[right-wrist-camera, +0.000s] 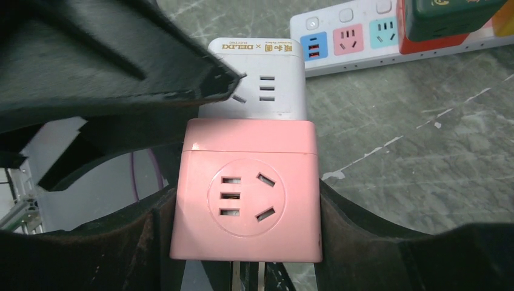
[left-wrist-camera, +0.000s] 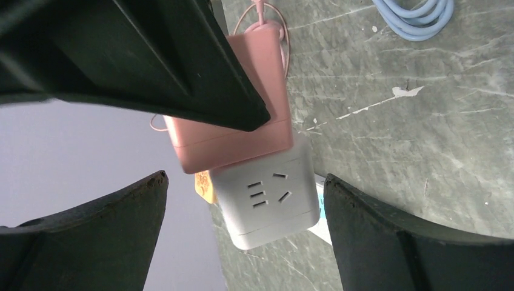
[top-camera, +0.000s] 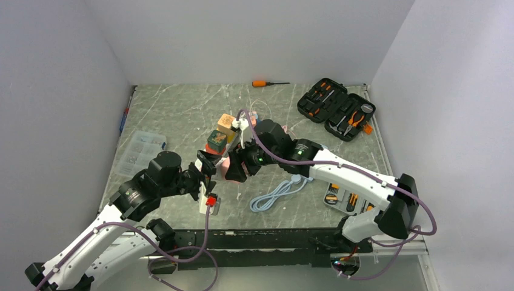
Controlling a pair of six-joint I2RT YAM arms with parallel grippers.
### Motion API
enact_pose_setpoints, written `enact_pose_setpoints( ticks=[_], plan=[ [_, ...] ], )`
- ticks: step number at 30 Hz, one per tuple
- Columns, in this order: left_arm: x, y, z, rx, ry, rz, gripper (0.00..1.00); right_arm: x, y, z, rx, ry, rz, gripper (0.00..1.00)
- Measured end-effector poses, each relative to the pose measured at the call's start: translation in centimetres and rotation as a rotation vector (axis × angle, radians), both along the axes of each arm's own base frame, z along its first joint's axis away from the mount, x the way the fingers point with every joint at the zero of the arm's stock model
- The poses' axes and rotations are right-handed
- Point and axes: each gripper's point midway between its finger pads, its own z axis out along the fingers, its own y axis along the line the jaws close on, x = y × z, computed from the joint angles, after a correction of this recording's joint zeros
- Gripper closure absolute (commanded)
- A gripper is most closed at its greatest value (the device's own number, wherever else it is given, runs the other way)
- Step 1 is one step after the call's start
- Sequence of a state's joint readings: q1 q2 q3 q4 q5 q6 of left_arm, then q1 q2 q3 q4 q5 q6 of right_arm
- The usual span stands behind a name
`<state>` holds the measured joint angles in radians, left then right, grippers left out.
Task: Pull the plug off the socket
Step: Remove the plug from the socket.
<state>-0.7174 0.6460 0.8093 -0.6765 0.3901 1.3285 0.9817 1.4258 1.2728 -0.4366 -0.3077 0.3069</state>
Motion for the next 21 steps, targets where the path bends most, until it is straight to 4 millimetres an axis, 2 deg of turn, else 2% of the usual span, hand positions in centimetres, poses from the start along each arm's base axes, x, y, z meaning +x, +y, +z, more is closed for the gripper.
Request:
enact_pose_setpoints(
  ticks=[8,12,16,21],
  plan=[
    [0.8,-0.1,-0.7,-0.028,0.042,0.065,0.01,-1.3,-0.4,3.1,0.134,-0.016,-0.011,1.0],
    [1.1,-0.4,-0.7,-0.055,0.054,0.082,0.02,-1.7,-0.1,3.2,0.155,-0.003,-0.008,1.0],
    [1.5,-0.8,-0.5,-0.082,0.067,0.095,0.17,-2.2,0.4,3.5,0.17,0.0,0.004,1.0],
    [1.7,-1.1,-0.8,-0.086,0.103,0.112,0.44,-2.3,0.9,3.3,0.174,0.006,0.008,1.0]
  ],
)
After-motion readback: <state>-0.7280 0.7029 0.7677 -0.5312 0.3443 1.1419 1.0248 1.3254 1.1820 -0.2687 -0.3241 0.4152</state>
